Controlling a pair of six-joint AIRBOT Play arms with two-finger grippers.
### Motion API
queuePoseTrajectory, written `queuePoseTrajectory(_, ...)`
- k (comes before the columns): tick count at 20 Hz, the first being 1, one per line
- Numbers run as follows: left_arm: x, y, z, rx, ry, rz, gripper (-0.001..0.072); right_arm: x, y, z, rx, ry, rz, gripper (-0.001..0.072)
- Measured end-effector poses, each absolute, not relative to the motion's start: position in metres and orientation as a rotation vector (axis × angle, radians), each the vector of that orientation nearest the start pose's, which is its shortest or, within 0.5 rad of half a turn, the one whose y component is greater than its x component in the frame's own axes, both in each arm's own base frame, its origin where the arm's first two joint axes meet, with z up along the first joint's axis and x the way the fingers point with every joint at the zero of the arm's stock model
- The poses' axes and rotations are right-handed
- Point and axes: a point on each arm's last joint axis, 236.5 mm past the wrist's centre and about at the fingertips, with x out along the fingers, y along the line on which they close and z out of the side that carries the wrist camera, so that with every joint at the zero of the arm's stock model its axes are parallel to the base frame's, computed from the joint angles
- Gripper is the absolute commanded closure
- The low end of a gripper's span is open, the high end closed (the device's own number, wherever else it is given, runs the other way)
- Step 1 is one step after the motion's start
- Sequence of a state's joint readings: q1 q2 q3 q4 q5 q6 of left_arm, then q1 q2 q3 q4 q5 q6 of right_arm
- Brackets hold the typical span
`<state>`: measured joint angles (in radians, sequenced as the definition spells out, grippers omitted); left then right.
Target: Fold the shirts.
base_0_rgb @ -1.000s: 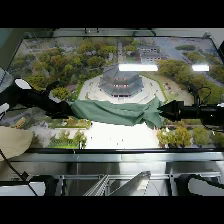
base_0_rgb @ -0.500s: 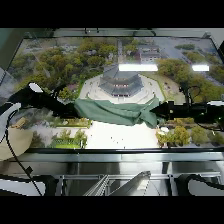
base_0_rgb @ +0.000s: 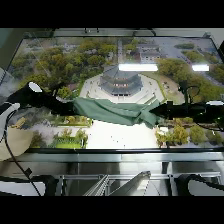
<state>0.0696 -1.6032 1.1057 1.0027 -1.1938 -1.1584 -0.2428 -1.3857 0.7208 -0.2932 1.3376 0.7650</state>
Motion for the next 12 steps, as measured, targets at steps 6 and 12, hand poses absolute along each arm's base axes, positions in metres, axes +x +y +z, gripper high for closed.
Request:
queuePoseTrajectory(6, 0.358, -0.148, 0.121, -0.643, 1.024, -0.98, 0.0686, 0.359, 0.111, 0.19, 0.982, 0.511, 1.066, 0.0687)
queuePoseTrajectory(12, 0.258, -0.121, 0.399, -0.713, 0.204, -1.458, 0.0686, 0.247, 0.118, 0.401, 0.541, -0.053, 1.195, 0.0686)
